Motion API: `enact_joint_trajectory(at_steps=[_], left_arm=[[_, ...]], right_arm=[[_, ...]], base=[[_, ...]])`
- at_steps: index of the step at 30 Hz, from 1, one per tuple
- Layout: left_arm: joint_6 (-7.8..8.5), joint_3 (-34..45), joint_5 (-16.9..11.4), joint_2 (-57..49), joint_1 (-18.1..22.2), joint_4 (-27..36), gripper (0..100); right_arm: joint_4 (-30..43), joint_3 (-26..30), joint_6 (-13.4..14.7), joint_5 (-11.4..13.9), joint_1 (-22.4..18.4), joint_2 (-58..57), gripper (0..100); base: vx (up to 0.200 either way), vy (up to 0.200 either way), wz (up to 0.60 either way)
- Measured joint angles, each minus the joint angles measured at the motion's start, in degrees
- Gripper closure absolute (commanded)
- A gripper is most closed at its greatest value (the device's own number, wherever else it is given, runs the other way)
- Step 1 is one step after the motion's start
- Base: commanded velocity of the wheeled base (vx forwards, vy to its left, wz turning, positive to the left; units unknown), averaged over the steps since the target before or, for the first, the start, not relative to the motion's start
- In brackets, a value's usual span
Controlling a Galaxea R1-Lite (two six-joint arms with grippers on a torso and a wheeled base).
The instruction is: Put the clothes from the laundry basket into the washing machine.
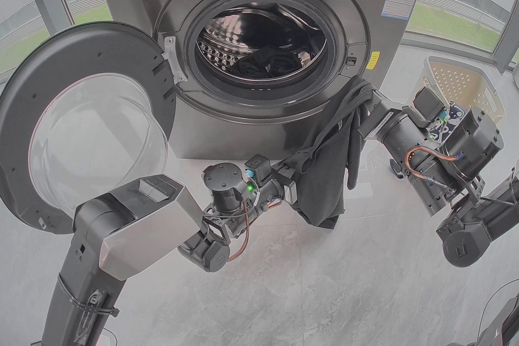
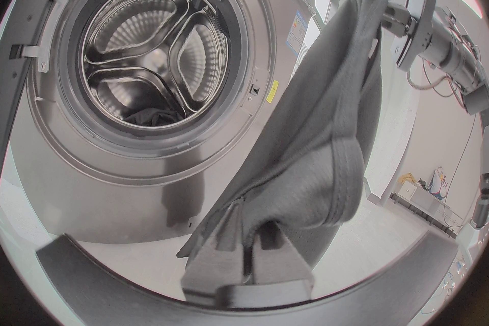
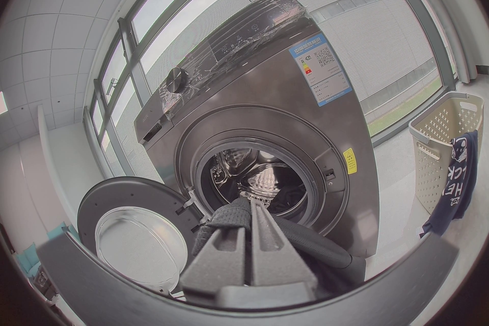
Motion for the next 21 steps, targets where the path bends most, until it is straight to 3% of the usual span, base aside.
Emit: enact_joint_trajectory(at_steps=[6, 13, 21], left_arm=[[-0.23, 4.68, 0.11, -4.13, 0.89, -0.9, 100], [-0.57, 16.64, 1.33, -13.07, 2.95, -3.56, 100], [-2.83, 30.68, 2.62, -30.57, 6.7, -5.32, 100]], right_arm=[[0.05, 0.24, 0.02, 0.04, -0.2, 0.02, 100], [0.09, 0.41, 0.05, -0.11, -0.48, 0.11, 100], [0.11, 0.73, 0.13, -0.27, -0.67, 0.35, 100]], base=[[0.0, 0.0, 0.0], [0.0, 0.0, 0.0], [0.0, 0.0, 0.0]])
